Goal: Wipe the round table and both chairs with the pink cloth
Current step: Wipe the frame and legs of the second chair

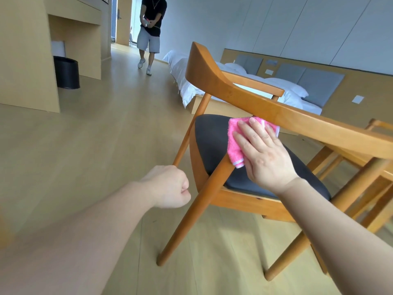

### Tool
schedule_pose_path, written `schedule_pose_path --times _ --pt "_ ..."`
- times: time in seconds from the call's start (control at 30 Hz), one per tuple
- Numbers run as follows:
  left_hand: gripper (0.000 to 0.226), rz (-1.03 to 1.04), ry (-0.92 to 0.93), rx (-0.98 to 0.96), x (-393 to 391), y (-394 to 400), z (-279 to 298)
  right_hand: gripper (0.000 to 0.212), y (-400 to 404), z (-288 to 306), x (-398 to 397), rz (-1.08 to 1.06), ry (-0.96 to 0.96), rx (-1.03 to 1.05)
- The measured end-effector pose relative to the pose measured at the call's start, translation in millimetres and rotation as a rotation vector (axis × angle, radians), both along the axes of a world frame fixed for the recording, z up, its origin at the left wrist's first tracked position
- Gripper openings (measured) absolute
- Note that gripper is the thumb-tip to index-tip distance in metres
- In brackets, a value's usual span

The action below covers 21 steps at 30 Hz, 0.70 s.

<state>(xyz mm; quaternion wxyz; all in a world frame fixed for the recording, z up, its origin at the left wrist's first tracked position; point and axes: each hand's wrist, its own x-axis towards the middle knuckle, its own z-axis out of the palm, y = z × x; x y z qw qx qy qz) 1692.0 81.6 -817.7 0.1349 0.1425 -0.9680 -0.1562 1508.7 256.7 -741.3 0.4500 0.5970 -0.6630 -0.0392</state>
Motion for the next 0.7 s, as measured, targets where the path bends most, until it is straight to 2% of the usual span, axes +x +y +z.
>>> schedule_pose_path --times 0.23,0.4,0.53,0.7 --pt "0.046 0.002 -0.017 0.017 2 -1 0 0.052 -5 -24 12 -0.063 -0.052 -0.008" --pt "0.046 0.004 -0.022 0.013 2 1 1 0.068 -4 -66 23 -0.137 -0.041 0.135" --pt "0.041 0.004 -0.023 -0.031 0 -1 1 0.061 -5 -108 40 -0.175 0.007 0.275" --pt "0.043 -0.012 -0.011 -0.061 -2 -2 -1 0.062 -11 -138 55 -0.233 0.049 0.425"
